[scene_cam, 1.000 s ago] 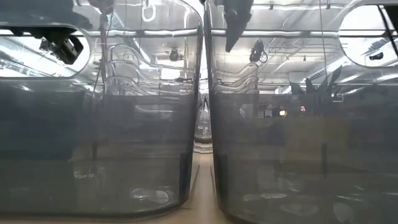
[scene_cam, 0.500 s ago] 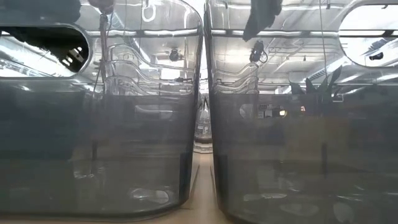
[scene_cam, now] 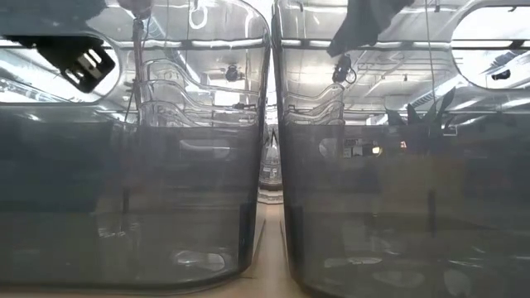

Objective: Stack baskets by color
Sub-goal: Stack the center black bin on the left black bin

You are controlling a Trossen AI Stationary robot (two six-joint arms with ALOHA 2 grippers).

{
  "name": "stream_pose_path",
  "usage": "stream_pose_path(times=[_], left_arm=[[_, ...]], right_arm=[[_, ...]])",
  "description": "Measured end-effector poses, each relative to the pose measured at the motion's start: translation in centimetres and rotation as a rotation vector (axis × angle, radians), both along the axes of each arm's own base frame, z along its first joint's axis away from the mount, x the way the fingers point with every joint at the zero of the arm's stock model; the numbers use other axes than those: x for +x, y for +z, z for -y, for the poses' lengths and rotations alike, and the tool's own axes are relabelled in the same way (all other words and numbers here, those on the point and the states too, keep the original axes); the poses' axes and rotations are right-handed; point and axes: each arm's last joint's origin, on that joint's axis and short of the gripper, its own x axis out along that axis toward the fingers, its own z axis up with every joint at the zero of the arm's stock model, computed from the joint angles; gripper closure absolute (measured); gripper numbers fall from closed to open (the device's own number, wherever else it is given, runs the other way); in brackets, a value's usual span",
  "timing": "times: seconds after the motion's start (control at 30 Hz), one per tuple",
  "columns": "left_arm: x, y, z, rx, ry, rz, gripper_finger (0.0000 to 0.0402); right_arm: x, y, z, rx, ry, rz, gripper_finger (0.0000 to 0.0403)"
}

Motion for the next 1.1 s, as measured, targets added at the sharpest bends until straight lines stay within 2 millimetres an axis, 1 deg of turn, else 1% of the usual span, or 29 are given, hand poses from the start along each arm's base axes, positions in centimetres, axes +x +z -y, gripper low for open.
stream_pose_path(times=[0.07,0.13,0.27,0.4,0.57,0.63,0.77,0.9,1.1], left_arm=[[0.4,0.6,0.7,-0.003,-0.013,-0.03,0.0283],[0.8,1.1,1.4,0.019,-0.019,-0.059,0.0284],[1.8,2.4,2.7,0.049,-0.002,-0.108,0.0284],[2.7,2.9,4.0,0.093,0.001,-0.149,0.0284],[3.8,3.2,6.0,0.137,0.02,-0.163,0.0277],[4.5,3.3,6.8,0.133,0.029,-0.173,0.027],[5.9,3.4,8.2,0.143,0.034,-0.211,0.0265],[7.1,3.4,9.3,0.18,0.037,-0.309,0.0263],[9.0,3.5,11.3,0.208,0.004,-0.457,0.0248]], right_arm=[[-0.2,-0.2,-0.1,-0.002,0.009,0.046,0.032],[-0.5,0.0,-0.2,-0.002,0.018,0.095,0.032],[-0.2,1.3,-0.6,-0.008,0.045,0.259,0.032],[0.2,2.6,-1.1,-0.034,0.088,0.385,0.032],[0.3,2.8,-2.0,-0.061,0.137,0.417,0.032],[0.5,2.5,-2.4,-0.072,0.155,0.427,0.032],[0.7,1.4,-2.7,-0.081,0.169,0.391,0.032],[0.7,0.5,-3.2,-0.076,0.179,0.371,0.032],[0.3,-0.9,-4.4,-0.005,0.188,0.366,0.032]])
